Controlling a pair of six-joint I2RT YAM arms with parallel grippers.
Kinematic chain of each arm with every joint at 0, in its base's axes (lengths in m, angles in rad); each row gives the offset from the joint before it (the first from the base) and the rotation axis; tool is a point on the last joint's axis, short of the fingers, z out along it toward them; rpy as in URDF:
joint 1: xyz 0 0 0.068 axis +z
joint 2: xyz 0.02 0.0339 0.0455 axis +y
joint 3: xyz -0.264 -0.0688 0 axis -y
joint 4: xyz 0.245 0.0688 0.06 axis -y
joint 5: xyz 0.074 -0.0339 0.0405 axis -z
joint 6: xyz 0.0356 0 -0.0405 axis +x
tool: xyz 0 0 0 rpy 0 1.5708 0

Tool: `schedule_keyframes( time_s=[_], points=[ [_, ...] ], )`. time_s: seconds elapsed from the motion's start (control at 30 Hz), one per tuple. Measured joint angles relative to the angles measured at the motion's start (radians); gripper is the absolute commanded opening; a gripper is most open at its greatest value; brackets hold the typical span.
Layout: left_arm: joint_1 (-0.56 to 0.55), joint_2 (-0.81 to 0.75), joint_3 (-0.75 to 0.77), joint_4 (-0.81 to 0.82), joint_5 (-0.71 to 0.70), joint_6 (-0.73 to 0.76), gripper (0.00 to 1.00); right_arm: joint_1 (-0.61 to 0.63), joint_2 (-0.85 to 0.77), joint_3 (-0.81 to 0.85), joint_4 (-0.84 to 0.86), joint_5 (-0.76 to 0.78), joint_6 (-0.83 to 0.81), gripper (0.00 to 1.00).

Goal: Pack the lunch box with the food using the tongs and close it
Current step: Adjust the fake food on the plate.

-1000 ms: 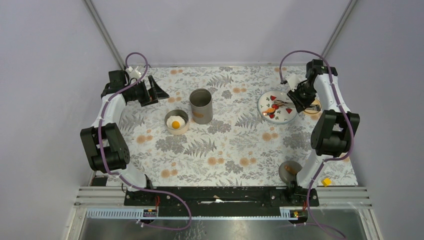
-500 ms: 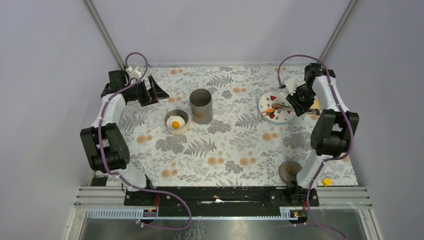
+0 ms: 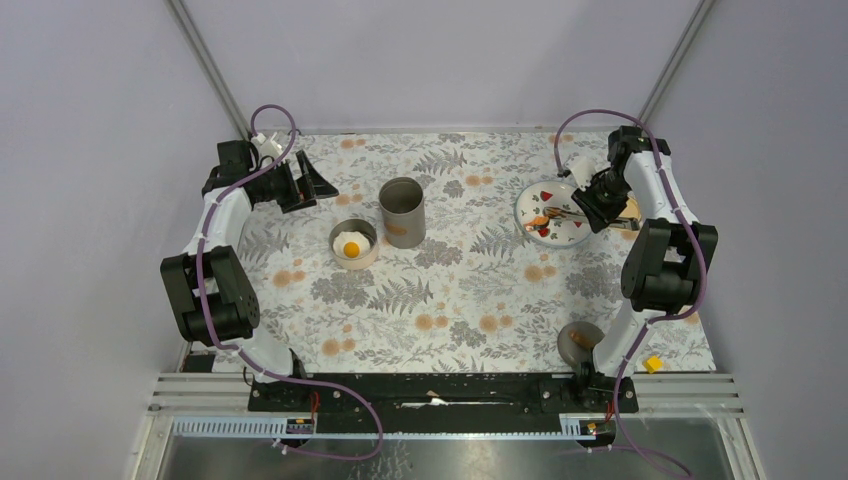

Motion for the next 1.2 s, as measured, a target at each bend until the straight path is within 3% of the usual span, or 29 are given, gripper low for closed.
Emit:
schedule_keyframes(
  time_s=[0.6, 0.87, 1.07, 1.2],
  points=[
    [0.0, 0.0, 0.0, 0.0, 0.0, 0.0, 0.99, 0.005, -0.004, 0.0, -0.039, -0.025, -0.011, 0.36],
    [0.0, 0.0, 0.0, 0.0, 0.0, 0.0, 0.99, 0.004, -0.004, 0.041, -0.051, -0.025, -0.006, 0.49],
    [0.0, 0.0, 0.0, 0.0, 0.0, 0.0, 0.99, 0.005, -0.026, 0.152, -0.07, -0.048, -0.003, 0.53],
    [0.0, 0.0, 0.0, 0.0, 0.0, 0.0, 0.99, 0.037, -0.106, 0.134, -0.068, -0.047, -0.002, 0.57]
  ],
)
